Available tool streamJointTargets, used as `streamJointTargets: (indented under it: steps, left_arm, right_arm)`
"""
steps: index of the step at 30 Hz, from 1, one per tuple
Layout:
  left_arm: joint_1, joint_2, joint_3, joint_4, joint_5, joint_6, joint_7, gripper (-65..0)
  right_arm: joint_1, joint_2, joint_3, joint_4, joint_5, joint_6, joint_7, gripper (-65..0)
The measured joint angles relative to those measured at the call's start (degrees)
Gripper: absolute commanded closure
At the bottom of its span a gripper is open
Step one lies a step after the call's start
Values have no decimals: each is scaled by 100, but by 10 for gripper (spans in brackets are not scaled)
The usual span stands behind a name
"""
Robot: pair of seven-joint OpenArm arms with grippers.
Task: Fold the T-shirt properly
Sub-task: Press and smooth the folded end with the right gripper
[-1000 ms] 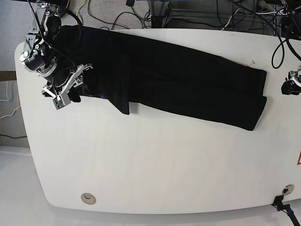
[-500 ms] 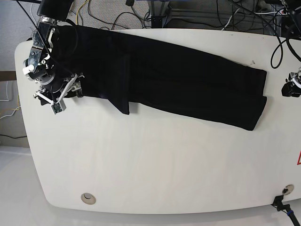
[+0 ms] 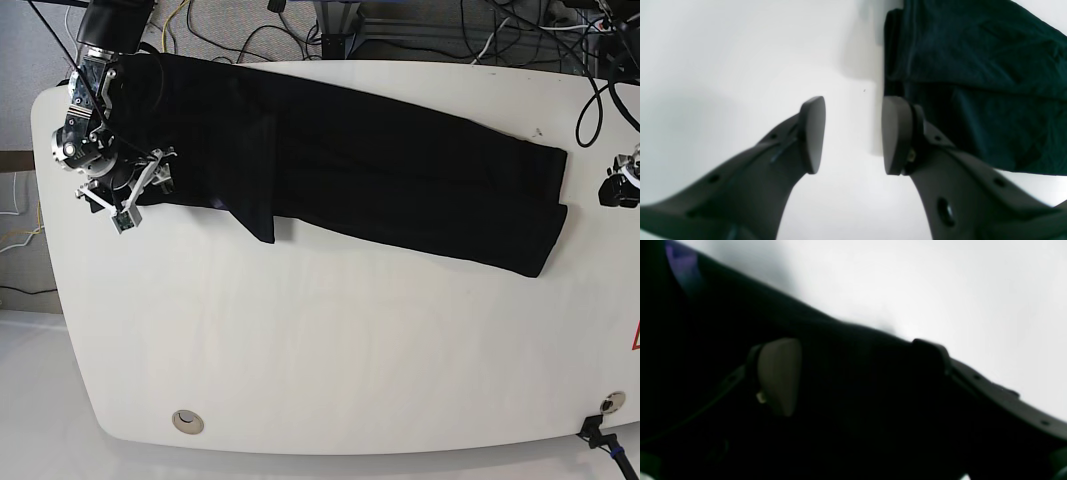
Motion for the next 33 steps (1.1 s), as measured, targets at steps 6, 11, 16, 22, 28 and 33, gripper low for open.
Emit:
streamJointTargets:
  steps: [6, 11, 16, 22, 28, 33]
  left_arm:
    - [-2, 0, 0, 0, 15, 0, 0, -260]
    - [4, 0, 0, 0, 15, 0, 0, -260]
    - [4, 0, 0, -2, 15, 0, 0, -260]
    - [9, 0, 0, -2, 15, -2, -2, -260]
    - [33, 0, 0, -2, 20, -2, 2, -260]
    - [48, 0, 0, 0, 15, -4, -2, -260]
  right_arm:
    - [-98, 2, 2, -428, 90, 0, 605, -483]
    - [-79, 15, 13, -527, 92, 0, 688, -390]
    - [-68, 15, 13, -531, 109, 0, 697, -98]
    - [-50, 181, -234, -566, 105, 0, 796, -63]
    - [354, 468, -1167, -822, 92, -20, 852, -63]
    - [798, 452, -1392, -1228, 111, 0, 879, -63]
